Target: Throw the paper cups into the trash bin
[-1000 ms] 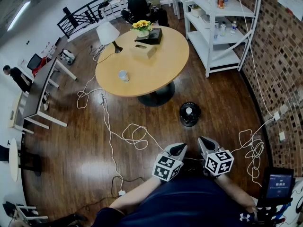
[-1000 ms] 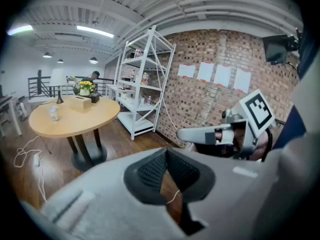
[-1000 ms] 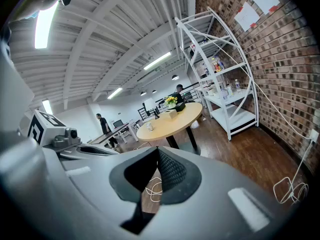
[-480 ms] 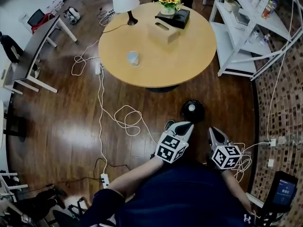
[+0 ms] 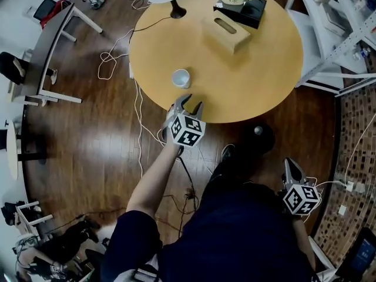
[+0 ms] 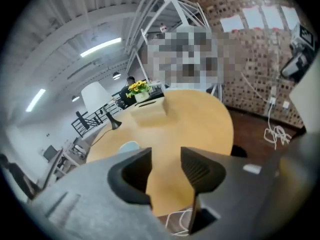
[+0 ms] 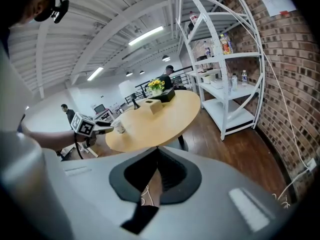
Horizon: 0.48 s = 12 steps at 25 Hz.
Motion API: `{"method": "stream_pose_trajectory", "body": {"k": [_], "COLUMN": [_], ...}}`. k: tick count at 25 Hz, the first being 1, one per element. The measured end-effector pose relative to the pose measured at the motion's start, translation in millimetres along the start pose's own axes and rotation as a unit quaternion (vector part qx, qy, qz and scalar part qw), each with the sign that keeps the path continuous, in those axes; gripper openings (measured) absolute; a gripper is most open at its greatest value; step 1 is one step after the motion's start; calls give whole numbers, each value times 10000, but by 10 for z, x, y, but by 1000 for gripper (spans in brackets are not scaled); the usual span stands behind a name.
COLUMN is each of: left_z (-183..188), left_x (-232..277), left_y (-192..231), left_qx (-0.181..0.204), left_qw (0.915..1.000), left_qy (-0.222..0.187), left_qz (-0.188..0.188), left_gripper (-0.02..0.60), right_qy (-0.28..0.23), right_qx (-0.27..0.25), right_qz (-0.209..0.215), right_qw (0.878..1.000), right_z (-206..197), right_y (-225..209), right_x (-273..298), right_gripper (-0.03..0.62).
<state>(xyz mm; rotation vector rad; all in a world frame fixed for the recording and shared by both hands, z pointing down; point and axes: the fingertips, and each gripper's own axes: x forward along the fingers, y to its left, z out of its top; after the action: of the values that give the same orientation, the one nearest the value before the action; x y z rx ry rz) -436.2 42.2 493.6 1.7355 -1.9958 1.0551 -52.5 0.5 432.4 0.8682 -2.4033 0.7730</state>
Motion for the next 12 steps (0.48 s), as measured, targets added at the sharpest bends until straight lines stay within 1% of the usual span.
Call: {"method": "stream_pose_trajectory", "body": {"k": [3,6,9,10,12], "left_z": [-97,-161,-265,-299,-359], "left_x": [173,320,460,490,523], "left_y": [395,571,564,544,522], "left_qx": [289,617,889,979,1293], "left_qw": [9986,9946,9879,9845,9744], "left_qy": [386,774,1266,1456,1835], "left_qz": [224,308,120,22,-122], "left_gripper": [203,210,208,202,192], "right_qy": [95,116,-8,-65,-134], "right_qx": [110,162,-8,-88,-189], "right_qz": [28,199,351,388,441], "right_qw": [9999,9996,9994,9992,9988], "right_z": [70,220,458,540,659], "right_y": [-63,-71,-93,-95,-101], "right_x": [152,318,407,419,433], "right_gripper": [11,11,11,11,11]}}
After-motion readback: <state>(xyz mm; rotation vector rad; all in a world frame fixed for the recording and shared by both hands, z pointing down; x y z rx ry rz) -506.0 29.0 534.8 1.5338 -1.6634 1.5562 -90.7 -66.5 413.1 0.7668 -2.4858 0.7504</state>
